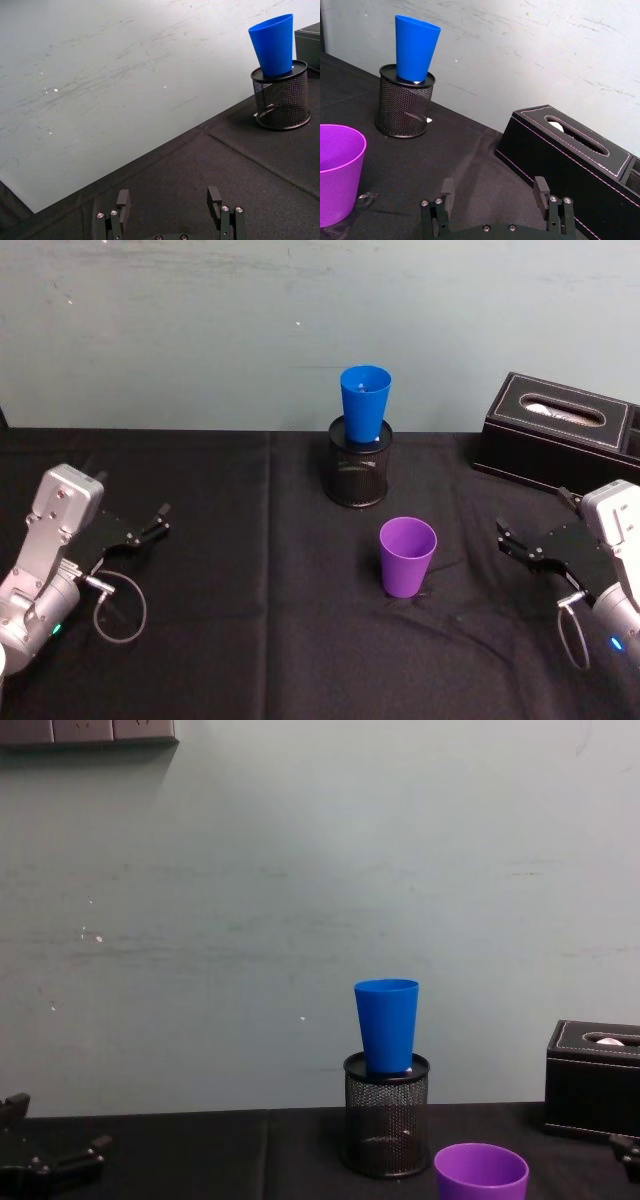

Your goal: Pick up one cup with a gripper and tap it against the other cup.

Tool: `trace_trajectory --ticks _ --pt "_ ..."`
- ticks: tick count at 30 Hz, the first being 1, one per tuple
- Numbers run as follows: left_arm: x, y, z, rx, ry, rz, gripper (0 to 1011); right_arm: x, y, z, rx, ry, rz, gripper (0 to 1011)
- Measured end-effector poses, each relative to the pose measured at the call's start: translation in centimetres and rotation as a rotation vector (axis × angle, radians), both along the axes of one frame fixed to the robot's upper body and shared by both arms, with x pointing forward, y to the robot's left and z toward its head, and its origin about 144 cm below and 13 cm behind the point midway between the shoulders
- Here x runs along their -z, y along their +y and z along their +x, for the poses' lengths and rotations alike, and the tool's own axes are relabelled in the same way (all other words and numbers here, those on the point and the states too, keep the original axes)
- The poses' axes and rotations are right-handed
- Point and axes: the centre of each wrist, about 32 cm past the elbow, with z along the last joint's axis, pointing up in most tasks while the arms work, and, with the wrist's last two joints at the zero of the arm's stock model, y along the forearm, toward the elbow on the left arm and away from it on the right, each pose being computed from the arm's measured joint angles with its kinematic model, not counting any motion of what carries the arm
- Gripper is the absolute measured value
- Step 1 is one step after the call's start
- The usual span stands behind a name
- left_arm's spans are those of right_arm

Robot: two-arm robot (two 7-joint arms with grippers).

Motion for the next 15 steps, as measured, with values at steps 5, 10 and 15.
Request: trace_trajectory --ticks 5,10,15 --pt "0.00 0.00 0.00 0.000 0.000 0.000 1011 0.00 0.00 0.00 0.000 0.000 0.000 1003" --pt "0.00 0.00 0.00 0.000 0.000 0.000 1011 0.00 0.00 0.00 0.000 0.000 0.000 1003" --pt "0.00 0.00 0.00 0.000 0.000 0.000 1011 0.00 0.00 0.00 0.000 0.000 0.000 1003"
